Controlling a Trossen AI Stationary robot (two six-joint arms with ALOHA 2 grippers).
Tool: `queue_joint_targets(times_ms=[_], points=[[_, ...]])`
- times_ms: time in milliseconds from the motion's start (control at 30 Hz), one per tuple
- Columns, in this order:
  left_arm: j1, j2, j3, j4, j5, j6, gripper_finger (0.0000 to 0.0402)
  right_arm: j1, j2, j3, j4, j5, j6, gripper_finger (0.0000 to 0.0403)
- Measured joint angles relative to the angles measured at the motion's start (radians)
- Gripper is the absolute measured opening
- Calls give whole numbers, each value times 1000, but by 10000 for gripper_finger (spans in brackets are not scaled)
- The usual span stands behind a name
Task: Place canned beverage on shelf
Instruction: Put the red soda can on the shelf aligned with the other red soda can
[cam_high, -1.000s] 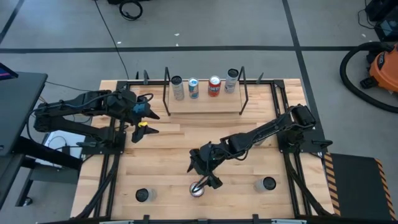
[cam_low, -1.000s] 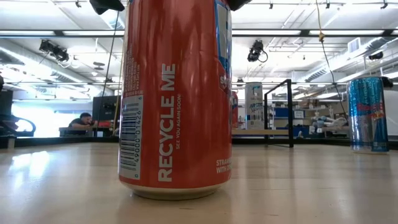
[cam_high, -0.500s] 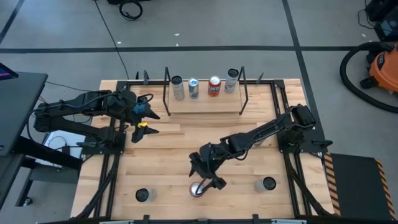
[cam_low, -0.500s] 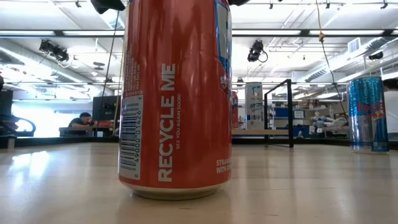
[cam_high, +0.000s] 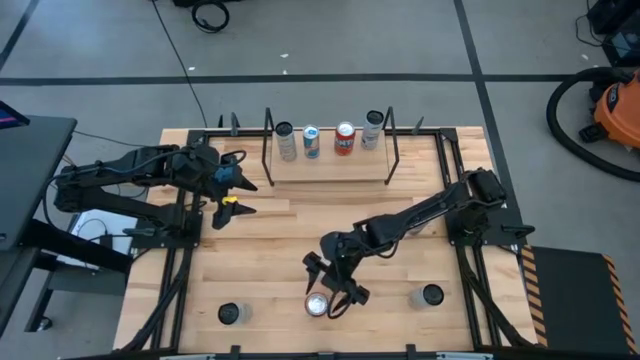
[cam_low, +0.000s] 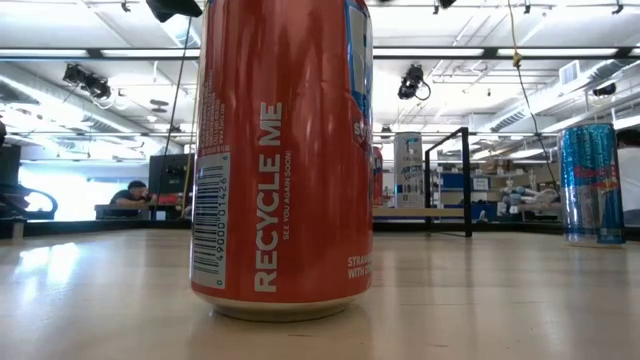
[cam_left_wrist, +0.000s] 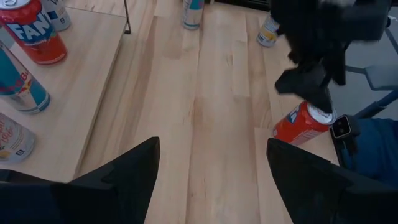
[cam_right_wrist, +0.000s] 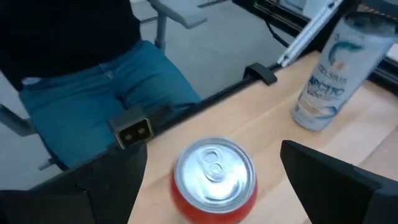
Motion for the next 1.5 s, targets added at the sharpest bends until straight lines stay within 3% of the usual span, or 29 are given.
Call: queue_joint_targets(times_ms=[200,567,800,933,1167,1500], points=[[0,0,0,3,0,-2,298,0,77,-2,23,45,0,379],[0,0,0,7,-4,6,298,-3,93,-2,35,-20,3,379],[0,0,0,16,-5,6,298,3,109,-2,68,22,11,378],[0,0,0,18,-5,7,298,3,110,-2,59,26,18,362],[0,0,0,18,-5,7,298,5,110,-2,68,53,67,295],[0,0,0,18,-5,7,298,5,104,-2,81,97,124,292]])
